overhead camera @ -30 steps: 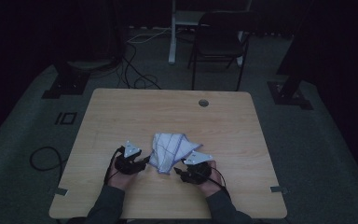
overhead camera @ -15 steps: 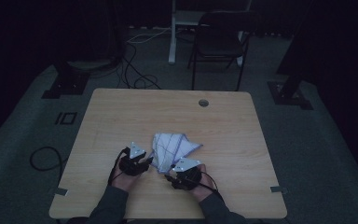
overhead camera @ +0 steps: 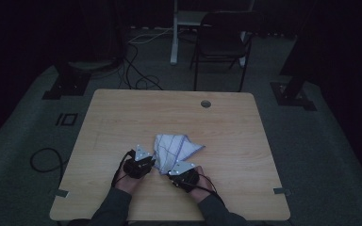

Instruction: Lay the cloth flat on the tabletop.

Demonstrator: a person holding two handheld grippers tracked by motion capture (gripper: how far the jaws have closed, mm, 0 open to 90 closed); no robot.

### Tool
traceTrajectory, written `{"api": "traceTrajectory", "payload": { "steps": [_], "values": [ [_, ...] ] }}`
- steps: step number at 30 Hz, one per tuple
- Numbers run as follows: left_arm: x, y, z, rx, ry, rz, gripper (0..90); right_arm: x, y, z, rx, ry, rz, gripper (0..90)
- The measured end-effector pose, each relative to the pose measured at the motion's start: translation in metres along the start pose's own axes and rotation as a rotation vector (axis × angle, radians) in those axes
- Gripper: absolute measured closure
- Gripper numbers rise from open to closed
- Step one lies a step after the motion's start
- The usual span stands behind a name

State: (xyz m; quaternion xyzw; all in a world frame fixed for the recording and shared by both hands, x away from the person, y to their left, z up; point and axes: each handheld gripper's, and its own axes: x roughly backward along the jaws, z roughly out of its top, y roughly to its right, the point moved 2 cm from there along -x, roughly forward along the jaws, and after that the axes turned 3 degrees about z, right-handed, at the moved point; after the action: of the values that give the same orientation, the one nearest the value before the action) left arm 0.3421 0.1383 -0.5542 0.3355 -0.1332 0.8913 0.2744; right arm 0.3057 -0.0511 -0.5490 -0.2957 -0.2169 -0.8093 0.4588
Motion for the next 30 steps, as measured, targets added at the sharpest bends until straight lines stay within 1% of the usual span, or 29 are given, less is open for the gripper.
{"api": "traceTrajectory", "payload": {
  "steps": [2,5,11,14,21,25,27,30],
  "values": [
    [0.0,0.002,0.0,-0.017,0.0,0.007,80.8,0.001,0.002,0.0,-0.001,0.001,-0.004,88.0],
    [0.0,0.003,0.0,-0.028,-0.001,0.003,82.3,0.004,0.006,-0.001,-0.015,0.007,-0.016,88.3],
    [-0.001,0.004,0.001,-0.025,-0.002,-0.012,80.7,0.013,0.016,-0.001,-0.046,0.034,-0.048,89.0],
    [-0.001,0.003,0.0,-0.022,-0.004,-0.019,80.0,0.018,0.021,-0.002,-0.062,0.036,-0.065,89.4],
    [-0.001,0.003,0.0,-0.026,-0.004,-0.023,80.1,0.031,0.034,-0.002,-0.091,0.063,-0.111,89.5],
    [-0.001,0.002,0.0,-0.038,-0.009,-0.018,83.5,0.039,0.043,-0.004,-0.106,0.074,-0.144,89.5],
    [-0.001,0.002,0.0,-0.041,-0.011,-0.015,85.0,0.045,0.049,-0.006,-0.129,0.086,-0.16,89.6],
    [-0.001,0.002,0.0,-0.045,-0.012,-0.014,86.3,0.054,0.058,-0.009,-0.148,0.099,-0.188,89.6]
  ]
}}
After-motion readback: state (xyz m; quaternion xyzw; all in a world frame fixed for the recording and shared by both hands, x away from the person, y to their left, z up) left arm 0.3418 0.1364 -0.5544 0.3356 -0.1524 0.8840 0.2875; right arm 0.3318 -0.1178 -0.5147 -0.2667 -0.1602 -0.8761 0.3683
